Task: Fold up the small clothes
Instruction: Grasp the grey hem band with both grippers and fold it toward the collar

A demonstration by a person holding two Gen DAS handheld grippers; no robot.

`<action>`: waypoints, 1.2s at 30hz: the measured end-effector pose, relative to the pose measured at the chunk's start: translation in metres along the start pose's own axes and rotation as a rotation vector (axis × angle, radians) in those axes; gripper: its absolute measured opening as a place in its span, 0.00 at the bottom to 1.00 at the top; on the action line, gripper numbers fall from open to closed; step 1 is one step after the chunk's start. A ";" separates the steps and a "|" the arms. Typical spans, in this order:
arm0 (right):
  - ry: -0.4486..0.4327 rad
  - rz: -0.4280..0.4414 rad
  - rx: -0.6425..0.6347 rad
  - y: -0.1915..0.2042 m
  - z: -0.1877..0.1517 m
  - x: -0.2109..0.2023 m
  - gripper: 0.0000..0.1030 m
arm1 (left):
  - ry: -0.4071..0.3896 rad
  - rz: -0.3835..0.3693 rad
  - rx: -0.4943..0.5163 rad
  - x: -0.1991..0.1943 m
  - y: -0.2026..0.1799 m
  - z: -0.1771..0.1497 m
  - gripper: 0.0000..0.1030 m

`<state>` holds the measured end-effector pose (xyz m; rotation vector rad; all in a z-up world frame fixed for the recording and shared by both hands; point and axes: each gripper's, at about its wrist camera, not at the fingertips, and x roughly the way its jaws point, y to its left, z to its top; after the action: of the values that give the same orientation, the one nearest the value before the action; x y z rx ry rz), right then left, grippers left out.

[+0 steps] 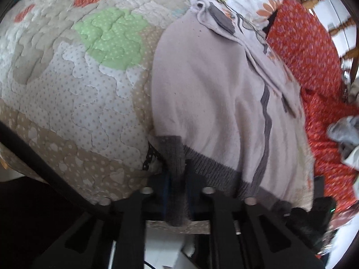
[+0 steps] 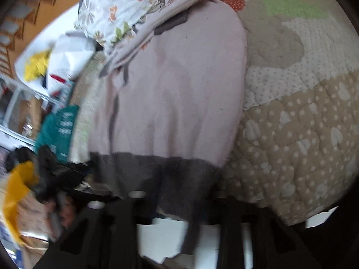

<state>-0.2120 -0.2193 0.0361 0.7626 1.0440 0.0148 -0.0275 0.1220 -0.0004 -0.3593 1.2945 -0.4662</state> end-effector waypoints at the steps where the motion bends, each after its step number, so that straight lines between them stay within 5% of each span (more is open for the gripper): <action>1: 0.011 -0.013 -0.010 0.001 0.002 0.001 0.05 | -0.004 -0.006 -0.012 -0.003 0.002 0.001 0.08; 13: 0.001 0.130 0.015 -0.005 -0.027 -0.076 0.04 | -0.085 0.003 0.072 -0.066 -0.016 -0.062 0.07; 19: -0.011 0.128 0.023 -0.005 -0.014 -0.072 0.04 | -0.122 -0.026 0.024 -0.071 -0.015 -0.037 0.07; 26: -0.106 0.153 -0.051 0.027 0.048 -0.092 0.05 | -0.214 -0.069 0.059 -0.081 -0.051 0.050 0.07; 36: -0.204 0.114 0.066 0.015 0.210 -0.039 0.05 | -0.203 -0.040 -0.041 0.014 -0.072 0.214 0.07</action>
<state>-0.0638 -0.3398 0.1324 0.8643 0.8099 0.0006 0.1739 0.0522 0.0760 -0.4558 1.1027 -0.4260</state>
